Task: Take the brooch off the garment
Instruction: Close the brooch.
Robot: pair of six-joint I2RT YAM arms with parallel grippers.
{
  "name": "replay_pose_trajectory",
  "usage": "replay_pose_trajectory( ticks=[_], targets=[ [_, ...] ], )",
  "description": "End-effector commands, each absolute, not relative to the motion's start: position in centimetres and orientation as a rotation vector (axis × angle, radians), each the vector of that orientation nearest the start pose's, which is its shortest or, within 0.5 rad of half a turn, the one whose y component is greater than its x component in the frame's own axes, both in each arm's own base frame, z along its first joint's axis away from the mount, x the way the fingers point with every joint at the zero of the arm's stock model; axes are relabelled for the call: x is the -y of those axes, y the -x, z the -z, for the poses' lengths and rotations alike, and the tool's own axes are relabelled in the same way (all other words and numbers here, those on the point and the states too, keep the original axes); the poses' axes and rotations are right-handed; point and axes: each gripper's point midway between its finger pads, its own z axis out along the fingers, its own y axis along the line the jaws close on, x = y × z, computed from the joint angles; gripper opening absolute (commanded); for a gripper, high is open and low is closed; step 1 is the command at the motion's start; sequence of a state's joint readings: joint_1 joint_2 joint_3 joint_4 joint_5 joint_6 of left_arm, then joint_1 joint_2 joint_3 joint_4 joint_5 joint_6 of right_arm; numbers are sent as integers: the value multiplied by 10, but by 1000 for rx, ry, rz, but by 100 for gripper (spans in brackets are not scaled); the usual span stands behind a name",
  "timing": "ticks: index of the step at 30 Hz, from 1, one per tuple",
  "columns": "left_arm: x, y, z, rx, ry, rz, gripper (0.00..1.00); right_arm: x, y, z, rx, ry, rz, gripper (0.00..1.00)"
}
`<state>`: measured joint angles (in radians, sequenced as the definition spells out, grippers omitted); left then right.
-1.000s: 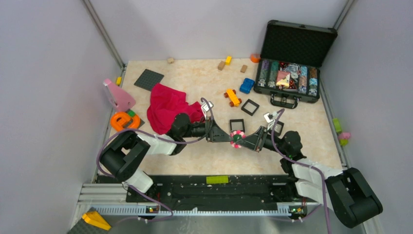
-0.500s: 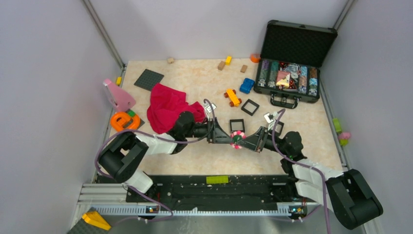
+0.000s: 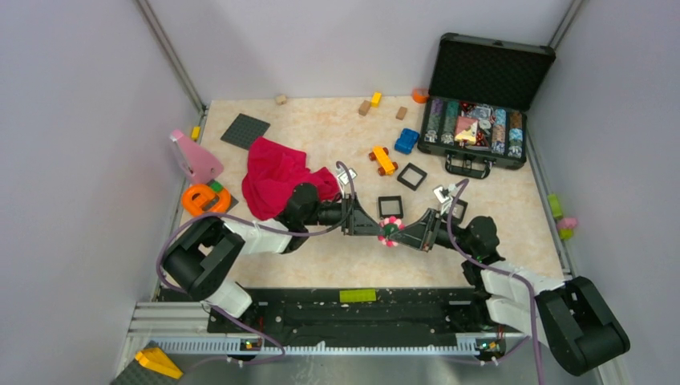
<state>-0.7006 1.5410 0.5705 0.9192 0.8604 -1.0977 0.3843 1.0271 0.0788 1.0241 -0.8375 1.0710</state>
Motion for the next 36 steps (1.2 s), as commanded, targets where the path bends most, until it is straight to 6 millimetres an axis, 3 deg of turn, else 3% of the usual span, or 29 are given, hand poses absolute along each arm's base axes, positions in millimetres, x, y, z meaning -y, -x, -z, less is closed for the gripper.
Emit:
replay_pose_trajectory(
  ticks=[1,8,12,22,31,36],
  targets=[
    [358,-170,-208,-1882,-532,2004,54,-237,-163,-189,-1712,272,-1742,2],
    [362,-170,-207,-1893,-541,2009,46,-238,-162,-191,-1705,283,-1751,2],
    [364,-171,-206,-1904,-548,2002,35,-239,-161,-192,-1703,290,-1757,2],
    [369,-170,-200,-1943,-578,1954,35,-242,-158,-192,-1698,306,-1774,1],
    [370,-169,-197,-1963,-576,1944,1,-242,-157,-194,-1692,306,-1780,1],
    [369,-171,-198,-1960,-568,1897,0,-241,-164,-188,-1722,264,-1745,6]
  ],
)
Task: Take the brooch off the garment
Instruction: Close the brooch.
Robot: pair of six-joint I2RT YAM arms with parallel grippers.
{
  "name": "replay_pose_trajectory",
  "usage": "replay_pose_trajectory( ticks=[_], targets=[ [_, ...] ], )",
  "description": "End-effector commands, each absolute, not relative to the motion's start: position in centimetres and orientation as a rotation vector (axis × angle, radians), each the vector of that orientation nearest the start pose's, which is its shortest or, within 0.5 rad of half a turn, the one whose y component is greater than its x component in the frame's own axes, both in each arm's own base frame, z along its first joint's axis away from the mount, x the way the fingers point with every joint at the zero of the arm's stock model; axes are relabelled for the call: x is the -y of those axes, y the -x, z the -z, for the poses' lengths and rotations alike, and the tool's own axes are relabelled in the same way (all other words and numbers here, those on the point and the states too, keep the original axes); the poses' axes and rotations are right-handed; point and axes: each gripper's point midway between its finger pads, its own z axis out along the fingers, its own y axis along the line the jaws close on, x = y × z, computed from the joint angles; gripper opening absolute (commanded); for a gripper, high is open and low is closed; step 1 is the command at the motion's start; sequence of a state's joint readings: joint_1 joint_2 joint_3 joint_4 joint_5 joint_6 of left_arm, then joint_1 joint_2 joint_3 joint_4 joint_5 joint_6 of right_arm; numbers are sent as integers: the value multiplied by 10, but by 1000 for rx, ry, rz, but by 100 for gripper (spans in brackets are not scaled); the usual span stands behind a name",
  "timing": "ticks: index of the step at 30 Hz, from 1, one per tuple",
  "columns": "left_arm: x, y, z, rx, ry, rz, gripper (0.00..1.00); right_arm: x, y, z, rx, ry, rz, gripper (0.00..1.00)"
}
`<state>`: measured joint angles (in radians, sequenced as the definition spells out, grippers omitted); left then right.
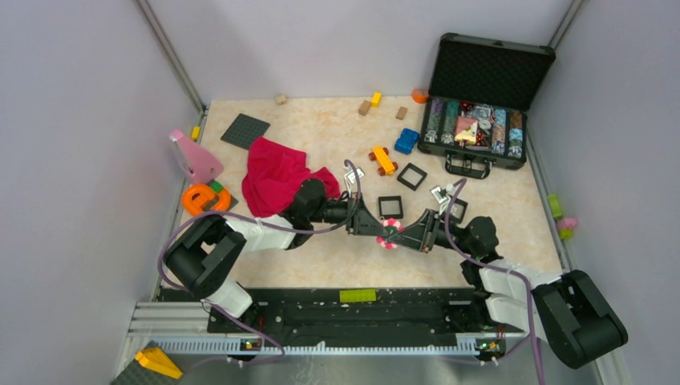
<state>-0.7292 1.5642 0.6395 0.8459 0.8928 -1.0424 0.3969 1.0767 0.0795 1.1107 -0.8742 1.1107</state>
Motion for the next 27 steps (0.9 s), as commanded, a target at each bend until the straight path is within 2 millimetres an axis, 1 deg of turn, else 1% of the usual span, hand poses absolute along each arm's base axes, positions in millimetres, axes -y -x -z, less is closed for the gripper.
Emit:
replay_pose_trajectory(
  ticks=[1,4,12,22,27],
  targets=[
    [368,-172,-198,-1961,-565,1869,0,-241,-167,-186,-1732,247,-1727,7],
    [366,-174,-194,-1988,-558,1780,0,-239,-176,-175,-1786,201,-1660,8],
    [363,-174,-195,-1982,-528,1657,0,-236,-191,-170,-1811,130,-1573,8],
    [368,-168,-194,-1968,-530,1616,0,-236,-208,-161,-1844,62,-1481,11],
    [367,-167,-197,-1954,-520,1622,0,-236,-213,-160,-1846,49,-1461,15]
  ],
)
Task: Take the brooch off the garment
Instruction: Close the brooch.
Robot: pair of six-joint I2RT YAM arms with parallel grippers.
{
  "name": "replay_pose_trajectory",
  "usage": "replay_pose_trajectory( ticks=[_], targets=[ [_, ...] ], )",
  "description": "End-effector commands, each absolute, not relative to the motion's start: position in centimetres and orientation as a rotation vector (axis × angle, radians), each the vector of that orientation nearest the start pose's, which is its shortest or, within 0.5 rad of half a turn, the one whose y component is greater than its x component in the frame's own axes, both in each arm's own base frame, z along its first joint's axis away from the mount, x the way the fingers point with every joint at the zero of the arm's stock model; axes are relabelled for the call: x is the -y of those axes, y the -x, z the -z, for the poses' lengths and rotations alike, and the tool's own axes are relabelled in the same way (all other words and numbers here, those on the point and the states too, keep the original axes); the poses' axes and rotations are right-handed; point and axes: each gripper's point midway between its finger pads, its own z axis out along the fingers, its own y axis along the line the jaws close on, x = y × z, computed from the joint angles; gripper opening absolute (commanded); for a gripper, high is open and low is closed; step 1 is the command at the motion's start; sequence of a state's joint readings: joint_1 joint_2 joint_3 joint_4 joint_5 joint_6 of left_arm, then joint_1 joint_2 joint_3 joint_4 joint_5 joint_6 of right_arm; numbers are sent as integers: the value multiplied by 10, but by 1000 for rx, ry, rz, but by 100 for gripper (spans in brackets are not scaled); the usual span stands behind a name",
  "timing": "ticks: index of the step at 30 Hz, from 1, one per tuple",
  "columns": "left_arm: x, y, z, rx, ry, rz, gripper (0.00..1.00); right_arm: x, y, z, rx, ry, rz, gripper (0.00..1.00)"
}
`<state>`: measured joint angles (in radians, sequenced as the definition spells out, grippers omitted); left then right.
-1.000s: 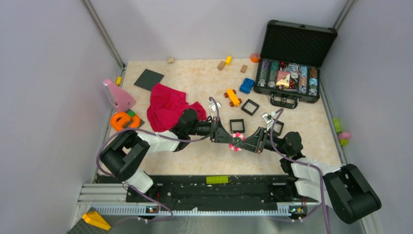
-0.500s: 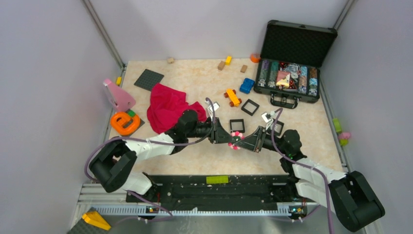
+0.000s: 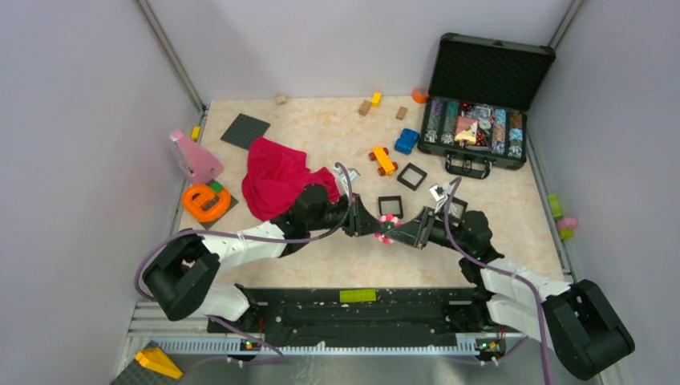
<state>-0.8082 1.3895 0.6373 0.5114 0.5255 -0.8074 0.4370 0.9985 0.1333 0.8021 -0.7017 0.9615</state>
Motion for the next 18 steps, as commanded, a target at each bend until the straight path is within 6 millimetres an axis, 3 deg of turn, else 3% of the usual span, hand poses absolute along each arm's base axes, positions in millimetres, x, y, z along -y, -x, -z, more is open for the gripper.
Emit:
replay_pose_trajectory(
  ticks=[1,7,13,18],
  targets=[
    [367,-167,-198,-1951,-518,1625,0,-236,-214,-160,-1848,48,-1455,16],
    [367,-166,-200,-1940,-508,1640,0,-237,-217,-161,-1847,47,-1442,26],
    [366,-165,-203,-1928,-506,1650,0,-238,-219,-157,-1868,40,-1424,26],
    [365,-166,-205,-1923,-501,1632,0,-235,-222,-150,-1893,11,-1390,32]
  ],
)
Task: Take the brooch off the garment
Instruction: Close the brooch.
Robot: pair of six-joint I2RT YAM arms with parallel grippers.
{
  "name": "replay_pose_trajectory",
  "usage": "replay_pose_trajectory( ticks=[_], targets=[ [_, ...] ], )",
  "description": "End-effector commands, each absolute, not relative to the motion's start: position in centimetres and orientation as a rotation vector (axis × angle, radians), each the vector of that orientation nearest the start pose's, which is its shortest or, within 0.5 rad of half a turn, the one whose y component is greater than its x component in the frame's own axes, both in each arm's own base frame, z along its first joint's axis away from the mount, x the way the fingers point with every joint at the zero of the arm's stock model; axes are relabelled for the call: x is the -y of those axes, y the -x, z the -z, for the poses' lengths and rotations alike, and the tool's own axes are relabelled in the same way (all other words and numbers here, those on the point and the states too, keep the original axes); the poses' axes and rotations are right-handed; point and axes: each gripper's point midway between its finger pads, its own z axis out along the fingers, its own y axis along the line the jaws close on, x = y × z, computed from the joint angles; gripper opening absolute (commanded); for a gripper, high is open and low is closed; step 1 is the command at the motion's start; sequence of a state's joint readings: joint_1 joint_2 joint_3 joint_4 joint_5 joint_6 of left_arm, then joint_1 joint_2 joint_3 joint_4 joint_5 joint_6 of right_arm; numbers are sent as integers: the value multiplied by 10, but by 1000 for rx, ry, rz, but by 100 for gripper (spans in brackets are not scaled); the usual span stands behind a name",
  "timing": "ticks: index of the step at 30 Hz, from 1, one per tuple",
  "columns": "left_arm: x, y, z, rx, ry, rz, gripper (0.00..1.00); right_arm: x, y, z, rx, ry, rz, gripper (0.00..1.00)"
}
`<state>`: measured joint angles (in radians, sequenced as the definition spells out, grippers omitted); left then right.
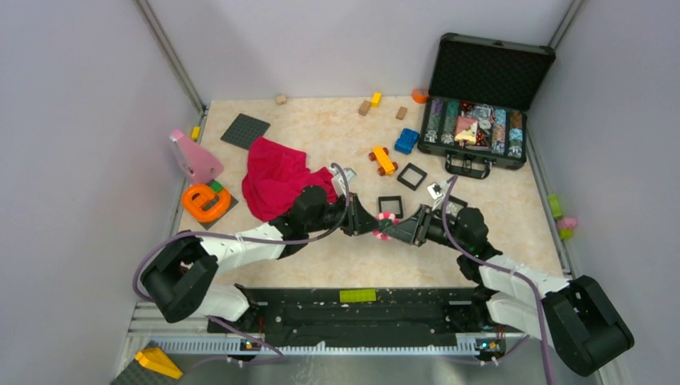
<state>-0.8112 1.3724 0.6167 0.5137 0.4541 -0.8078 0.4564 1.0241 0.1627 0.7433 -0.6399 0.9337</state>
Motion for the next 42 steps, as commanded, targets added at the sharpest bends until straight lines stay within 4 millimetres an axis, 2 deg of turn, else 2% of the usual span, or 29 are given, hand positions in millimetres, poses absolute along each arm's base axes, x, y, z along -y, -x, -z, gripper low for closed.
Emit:
replay_pose_trajectory(
  ticks=[1,7,10,14,26,36,39,40,42],
  targets=[
    [364,-167,-206,-1921,-499,1627,0,-234,-223,-148,-1901,6,-1381,32],
    [360,-170,-207,-1915,-490,1588,0,-233,-224,-142,-1929,-4,-1361,31],
    [361,-169,-206,-1916,-492,1601,0,-236,-223,-149,-1904,18,-1385,29],
    [363,-168,-205,-1914,-496,1616,0,-240,-218,-156,-1871,57,-1430,22],
    [361,-168,-203,-1915,-487,1626,0,-242,-212,-162,-1840,89,-1470,13],
    [368,-158,-203,-1899,-567,1690,0,-248,-208,-173,-1798,142,-1540,12],
    [368,-156,-204,-1891,-581,1697,0,-249,-207,-175,-1794,141,-1556,8],
    [368,-155,-203,-1892,-595,1704,0,-250,-206,-176,-1788,148,-1562,1],
    [371,-150,-204,-1884,-632,1733,0,-252,-204,-181,-1774,163,-1587,0]
  ],
)
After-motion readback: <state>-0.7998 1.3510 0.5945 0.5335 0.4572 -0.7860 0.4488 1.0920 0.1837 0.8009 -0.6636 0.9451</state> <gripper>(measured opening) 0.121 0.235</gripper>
